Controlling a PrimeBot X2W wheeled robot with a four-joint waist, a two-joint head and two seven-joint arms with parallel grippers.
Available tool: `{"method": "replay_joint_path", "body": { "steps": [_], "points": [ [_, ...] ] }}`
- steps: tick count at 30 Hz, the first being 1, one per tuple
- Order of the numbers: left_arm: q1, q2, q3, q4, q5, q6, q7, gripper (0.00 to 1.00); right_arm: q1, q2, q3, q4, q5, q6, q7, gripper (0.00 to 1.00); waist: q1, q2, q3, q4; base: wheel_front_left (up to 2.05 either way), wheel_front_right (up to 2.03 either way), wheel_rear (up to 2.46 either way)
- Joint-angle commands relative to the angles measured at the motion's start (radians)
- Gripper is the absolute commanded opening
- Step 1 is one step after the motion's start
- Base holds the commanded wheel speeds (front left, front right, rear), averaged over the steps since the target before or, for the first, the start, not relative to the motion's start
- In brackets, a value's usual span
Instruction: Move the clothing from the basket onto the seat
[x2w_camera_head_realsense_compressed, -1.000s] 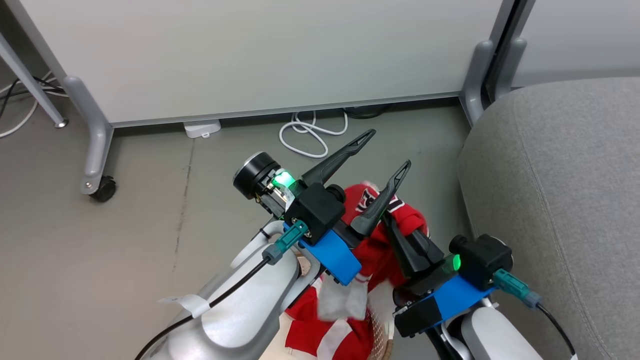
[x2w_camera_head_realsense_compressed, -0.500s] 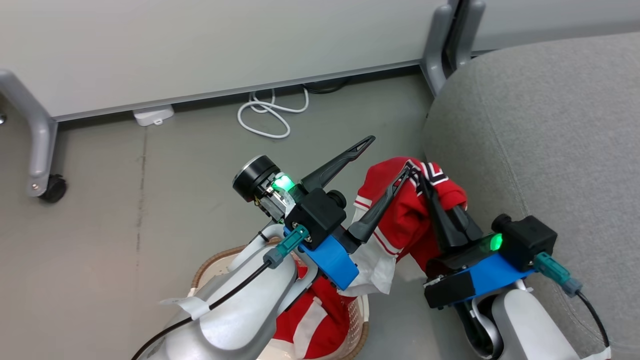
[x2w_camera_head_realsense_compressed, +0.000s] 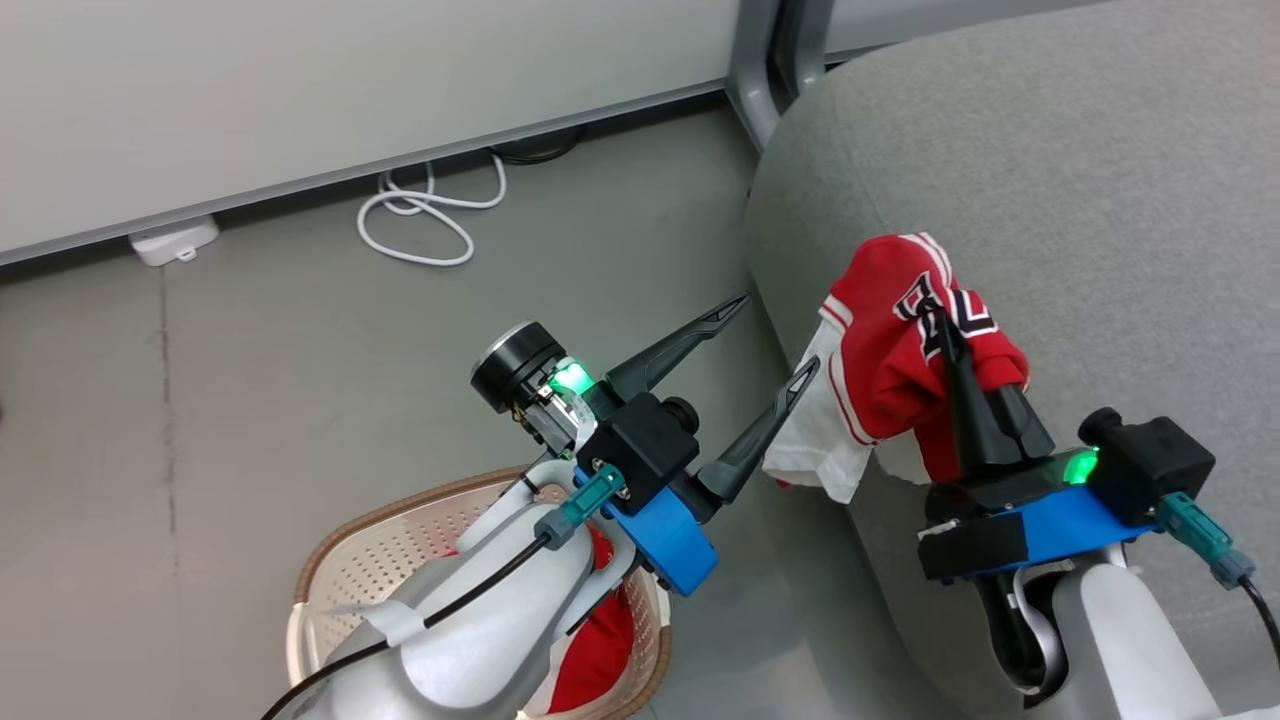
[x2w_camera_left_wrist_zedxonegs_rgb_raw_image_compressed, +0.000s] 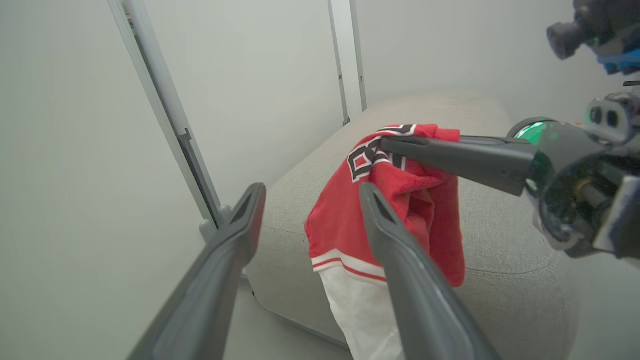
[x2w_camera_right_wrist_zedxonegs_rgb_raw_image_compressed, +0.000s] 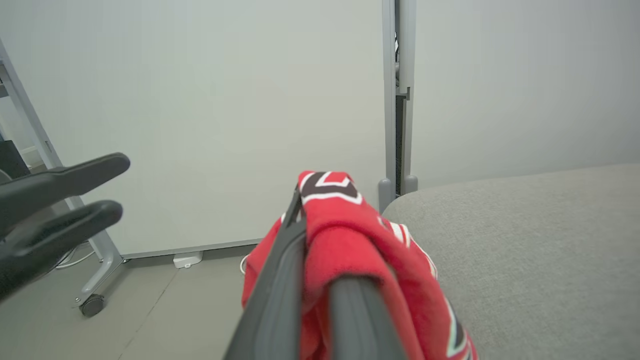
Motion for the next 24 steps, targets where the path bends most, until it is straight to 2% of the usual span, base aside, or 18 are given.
{"method": "replay_joint_path", "body": {
  "steps": [1, 13, 24],
  "points": [
    [-0.005, 0.007, -0.001, -0.002, 0.007, -0.004, -0.003, 1.0, 0.008, -0.001, -0.008, -0.008, -0.007, 0.0, -0.001, 0.0, 0.0, 0.0, 0.01, -0.018, 0.0, 0.0, 0.0],
    [-0.007, 0.013, -0.01, -0.03, 0.018, -0.005, -0.003, 1.0, -0.014, -0.001, -0.107, -0.048, -0.022, 0.0, -0.001, 0.0, 0.0, 0.0, 0.033, -0.05, 0.0, 0.0, 0.0],
    [-0.044, 0.033, -0.006, -0.055, 0.044, -0.005, -0.003, 1.0, -0.266, -0.002, -0.267, -0.114, -0.11, 0.0, -0.001, 0.0, 0.0, 0.0, 0.122, -0.03, 0.0, 0.0, 0.0]
  ]
}}
